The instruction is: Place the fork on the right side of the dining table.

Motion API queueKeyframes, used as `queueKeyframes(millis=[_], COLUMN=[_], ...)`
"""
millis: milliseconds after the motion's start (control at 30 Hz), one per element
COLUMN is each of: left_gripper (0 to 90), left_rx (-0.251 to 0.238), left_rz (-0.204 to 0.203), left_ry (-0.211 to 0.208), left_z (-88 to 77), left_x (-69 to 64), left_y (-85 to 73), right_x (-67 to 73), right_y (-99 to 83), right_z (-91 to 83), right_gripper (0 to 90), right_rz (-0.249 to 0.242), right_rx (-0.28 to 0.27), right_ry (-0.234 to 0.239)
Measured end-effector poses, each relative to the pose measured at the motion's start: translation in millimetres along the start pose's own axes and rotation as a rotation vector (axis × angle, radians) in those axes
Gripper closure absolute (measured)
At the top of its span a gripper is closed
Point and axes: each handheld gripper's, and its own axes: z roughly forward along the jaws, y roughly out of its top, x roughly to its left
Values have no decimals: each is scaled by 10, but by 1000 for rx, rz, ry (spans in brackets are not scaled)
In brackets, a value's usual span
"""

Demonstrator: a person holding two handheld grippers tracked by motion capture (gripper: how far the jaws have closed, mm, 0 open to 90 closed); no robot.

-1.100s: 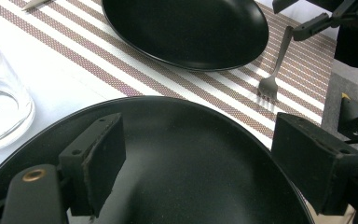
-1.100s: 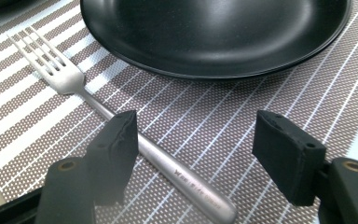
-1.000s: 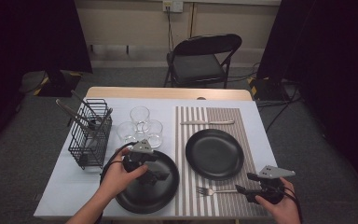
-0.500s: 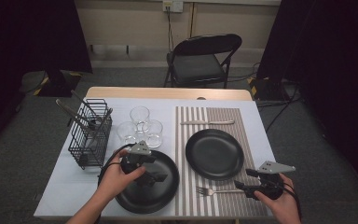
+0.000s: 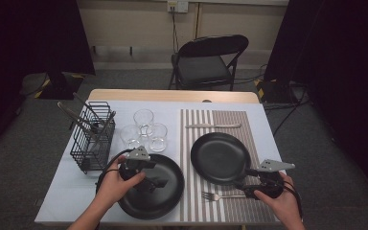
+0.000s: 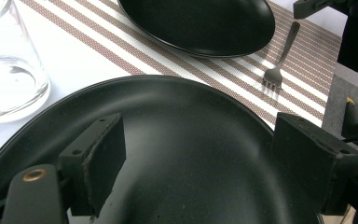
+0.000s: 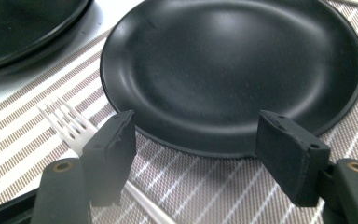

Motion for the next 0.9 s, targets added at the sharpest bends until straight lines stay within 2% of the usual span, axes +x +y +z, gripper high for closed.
queueKeyframes(millis=[133, 367, 900], left_gripper=[175, 175, 174], left_rx=[5, 3, -9], left_rz=[-1, -8, -17], left_ry=[7, 19, 18], left_z=[-42, -84, -156], left_x=[7, 17, 27], left_y=[-29, -65, -141], right_x=[31, 54, 76], right_y=[73, 131, 289], right_z=[55, 118, 226], right_gripper=[284, 284, 284], right_rz=[-19, -24, -42], right_rx=[0, 6, 11], right_ry=[7, 22, 43])
